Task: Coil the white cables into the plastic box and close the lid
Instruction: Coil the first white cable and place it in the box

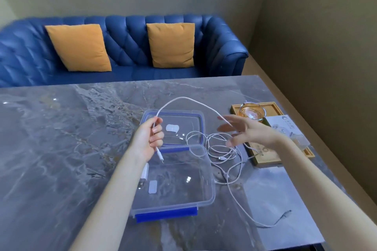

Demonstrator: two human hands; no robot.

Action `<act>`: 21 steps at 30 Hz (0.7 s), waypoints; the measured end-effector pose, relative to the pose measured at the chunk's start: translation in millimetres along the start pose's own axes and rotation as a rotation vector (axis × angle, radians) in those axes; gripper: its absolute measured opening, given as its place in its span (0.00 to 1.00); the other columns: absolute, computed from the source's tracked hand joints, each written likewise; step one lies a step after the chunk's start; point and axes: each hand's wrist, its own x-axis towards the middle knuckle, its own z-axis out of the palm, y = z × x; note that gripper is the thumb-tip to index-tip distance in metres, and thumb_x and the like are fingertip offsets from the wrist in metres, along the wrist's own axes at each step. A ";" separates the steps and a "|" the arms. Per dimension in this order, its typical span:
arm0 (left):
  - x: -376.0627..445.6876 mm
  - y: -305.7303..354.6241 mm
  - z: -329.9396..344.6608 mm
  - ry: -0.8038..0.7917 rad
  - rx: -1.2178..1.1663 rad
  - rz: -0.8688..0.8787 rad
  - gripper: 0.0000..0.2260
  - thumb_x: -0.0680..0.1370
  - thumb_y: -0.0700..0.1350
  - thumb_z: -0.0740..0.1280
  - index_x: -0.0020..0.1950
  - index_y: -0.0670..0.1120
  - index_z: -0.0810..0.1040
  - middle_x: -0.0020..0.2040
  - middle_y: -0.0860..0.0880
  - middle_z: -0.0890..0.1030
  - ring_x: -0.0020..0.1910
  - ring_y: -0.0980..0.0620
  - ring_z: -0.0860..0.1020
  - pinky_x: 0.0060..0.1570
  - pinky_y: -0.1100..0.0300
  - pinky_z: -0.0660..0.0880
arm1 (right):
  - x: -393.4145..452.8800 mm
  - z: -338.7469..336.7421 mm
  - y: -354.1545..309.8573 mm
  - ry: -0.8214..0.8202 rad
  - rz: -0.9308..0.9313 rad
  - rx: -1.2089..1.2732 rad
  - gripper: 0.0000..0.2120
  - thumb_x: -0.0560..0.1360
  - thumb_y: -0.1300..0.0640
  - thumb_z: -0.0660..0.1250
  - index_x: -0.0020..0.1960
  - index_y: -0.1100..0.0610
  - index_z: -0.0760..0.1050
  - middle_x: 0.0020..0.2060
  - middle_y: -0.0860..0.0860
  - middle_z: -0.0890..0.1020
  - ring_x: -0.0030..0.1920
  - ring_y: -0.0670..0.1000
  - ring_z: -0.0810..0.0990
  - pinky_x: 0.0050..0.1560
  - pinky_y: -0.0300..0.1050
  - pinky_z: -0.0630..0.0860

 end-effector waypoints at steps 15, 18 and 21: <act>-27.5 18.7 42.9 -0.326 -0.157 0.018 0.14 0.80 0.44 0.53 0.39 0.44 0.72 0.19 0.54 0.62 0.15 0.59 0.59 0.15 0.69 0.52 | 57.5 90.2 -36.2 0.460 -0.296 -0.570 0.12 0.78 0.55 0.53 0.55 0.55 0.72 0.34 0.51 0.79 0.35 0.55 0.77 0.41 0.52 0.76; -17.9 20.2 43.7 -0.289 -0.168 0.105 0.12 0.81 0.43 0.53 0.42 0.43 0.73 0.19 0.54 0.63 0.17 0.59 0.60 0.16 0.69 0.54 | 50.6 115.8 -32.5 0.274 -0.249 -0.348 0.11 0.78 0.60 0.53 0.54 0.48 0.69 0.29 0.47 0.76 0.24 0.45 0.71 0.31 0.40 0.71; -1.7 20.5 39.4 -0.215 -0.150 0.204 0.13 0.81 0.42 0.53 0.42 0.42 0.73 0.19 0.54 0.65 0.19 0.60 0.62 0.18 0.69 0.57 | 36.4 133.1 -29.3 0.073 -0.141 -0.205 0.15 0.80 0.59 0.52 0.61 0.44 0.66 0.31 0.50 0.76 0.24 0.52 0.70 0.23 0.34 0.67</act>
